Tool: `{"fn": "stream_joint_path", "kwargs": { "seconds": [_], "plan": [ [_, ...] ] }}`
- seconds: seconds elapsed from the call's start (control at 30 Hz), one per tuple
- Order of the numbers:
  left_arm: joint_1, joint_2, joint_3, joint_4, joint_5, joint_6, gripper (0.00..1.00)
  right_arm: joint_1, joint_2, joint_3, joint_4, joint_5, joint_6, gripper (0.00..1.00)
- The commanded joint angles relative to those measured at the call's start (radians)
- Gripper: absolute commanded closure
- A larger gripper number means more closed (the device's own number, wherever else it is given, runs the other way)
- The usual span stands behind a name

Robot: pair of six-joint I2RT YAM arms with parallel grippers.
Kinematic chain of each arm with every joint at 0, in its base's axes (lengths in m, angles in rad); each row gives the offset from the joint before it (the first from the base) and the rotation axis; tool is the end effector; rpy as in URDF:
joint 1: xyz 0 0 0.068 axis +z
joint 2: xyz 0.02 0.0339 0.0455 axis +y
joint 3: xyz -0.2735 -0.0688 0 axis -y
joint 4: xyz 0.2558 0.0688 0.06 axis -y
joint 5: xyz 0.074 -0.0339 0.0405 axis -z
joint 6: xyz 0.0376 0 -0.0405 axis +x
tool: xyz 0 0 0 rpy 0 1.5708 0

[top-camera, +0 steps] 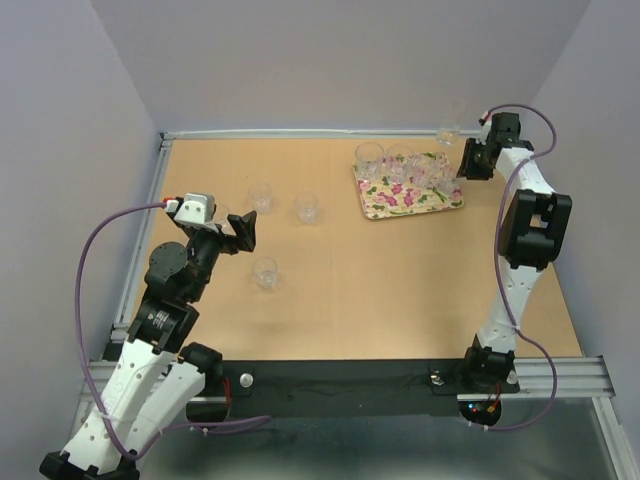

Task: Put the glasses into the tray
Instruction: Place the glass into the tray

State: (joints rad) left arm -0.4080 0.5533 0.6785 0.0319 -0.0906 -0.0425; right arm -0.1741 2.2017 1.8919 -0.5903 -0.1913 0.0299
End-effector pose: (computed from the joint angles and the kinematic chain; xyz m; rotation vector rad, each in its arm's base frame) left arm 0.1332 -0.0539 0.3661 0.1839 1.4095 -0.3085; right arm 0.5057 -0.0817 0.2266 0.1683 2.4502 0.1733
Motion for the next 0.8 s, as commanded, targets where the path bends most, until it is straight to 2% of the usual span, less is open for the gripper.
{"fn": "stream_joint_path", "kwargs": {
  "seconds": [0.0,0.13,0.17,0.2,0.3,0.5,0.77],
  "plan": [
    [0.008,-0.007,-0.008,0.028,-0.011,0.001,0.01,0.012,-0.011,0.062,0.015,-0.008,-0.022,0.56],
    [0.008,-0.006,-0.008,0.03,-0.011,0.0,0.01,0.012,-0.056,0.049,0.014,-0.014,-0.067,0.42],
    [0.008,-0.006,-0.007,0.03,-0.011,0.0,0.01,0.012,-0.068,0.042,0.015,-0.017,-0.079,0.37],
    [0.008,-0.006,-0.008,0.03,-0.011,0.001,0.01,0.012,-0.097,0.024,0.015,-0.014,-0.096,0.27],
    [0.008,-0.012,-0.008,0.03,-0.014,0.003,0.01,0.012,-0.164,-0.035,0.015,-0.043,-0.149,0.18],
    [0.008,-0.007,-0.008,0.03,-0.011,0.0,0.01,0.01,-0.319,-0.184,0.018,-0.157,-0.273,0.16],
    [0.008,-0.007,-0.01,0.03,-0.017,0.003,0.01,0.01,-0.577,-0.465,0.02,-0.324,-0.389,0.16]
  ]
}}
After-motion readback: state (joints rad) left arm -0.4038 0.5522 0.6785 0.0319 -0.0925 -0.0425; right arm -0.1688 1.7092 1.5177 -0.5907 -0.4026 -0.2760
